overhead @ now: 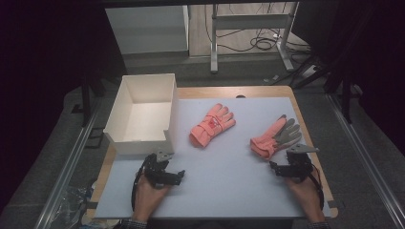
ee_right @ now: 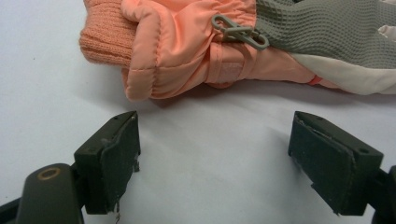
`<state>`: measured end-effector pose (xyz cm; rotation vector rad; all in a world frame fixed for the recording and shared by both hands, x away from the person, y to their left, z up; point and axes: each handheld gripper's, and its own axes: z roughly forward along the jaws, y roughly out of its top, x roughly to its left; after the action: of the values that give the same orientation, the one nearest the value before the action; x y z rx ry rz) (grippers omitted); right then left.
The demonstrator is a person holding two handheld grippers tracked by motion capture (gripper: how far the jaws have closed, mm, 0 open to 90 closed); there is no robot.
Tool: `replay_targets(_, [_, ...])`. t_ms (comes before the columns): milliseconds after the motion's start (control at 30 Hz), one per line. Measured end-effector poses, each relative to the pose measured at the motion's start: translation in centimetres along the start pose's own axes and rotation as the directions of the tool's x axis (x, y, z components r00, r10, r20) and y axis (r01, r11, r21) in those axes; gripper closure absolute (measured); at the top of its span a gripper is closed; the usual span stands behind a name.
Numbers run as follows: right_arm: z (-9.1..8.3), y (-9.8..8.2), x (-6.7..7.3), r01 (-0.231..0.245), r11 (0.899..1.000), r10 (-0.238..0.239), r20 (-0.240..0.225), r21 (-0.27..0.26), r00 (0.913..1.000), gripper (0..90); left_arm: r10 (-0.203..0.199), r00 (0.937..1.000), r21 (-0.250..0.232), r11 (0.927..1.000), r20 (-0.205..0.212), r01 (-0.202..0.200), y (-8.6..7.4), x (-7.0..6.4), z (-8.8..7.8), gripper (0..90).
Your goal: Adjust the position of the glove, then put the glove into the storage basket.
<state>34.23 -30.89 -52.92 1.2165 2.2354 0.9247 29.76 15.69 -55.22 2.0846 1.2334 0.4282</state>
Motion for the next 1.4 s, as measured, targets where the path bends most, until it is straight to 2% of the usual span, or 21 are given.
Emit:
replay_targets(833, [-0.1, 0.1, -0.1, -0.005, 1.0, 0.005, -0.005, 0.003, 1.0, 18.1, 0.006, 1.0, 0.004, 1.0, 0.0, -0.006, 0.0, 0.0, 0.0, 0.0])
replay_targets(1133, [-1.0, 0.1, -0.7, -0.046, 0.999, 0.046, -0.006, 0.007, 0.9989, 28.9, 0.007, 1.0, 0.004, 1.0, 0.0, -0.007, 0.0, 0.0, 0.0, 0.0])
replay_targets(1400, [-2.1, 0.9, -1.3, -0.088, 0.996, 0.087, -0.041, -0.01, 0.9953, 39.3, 0.007, 1.0, 0.004, 1.0, 0.0, -0.007, 0.0, 0.0, 0.0, 0.0])
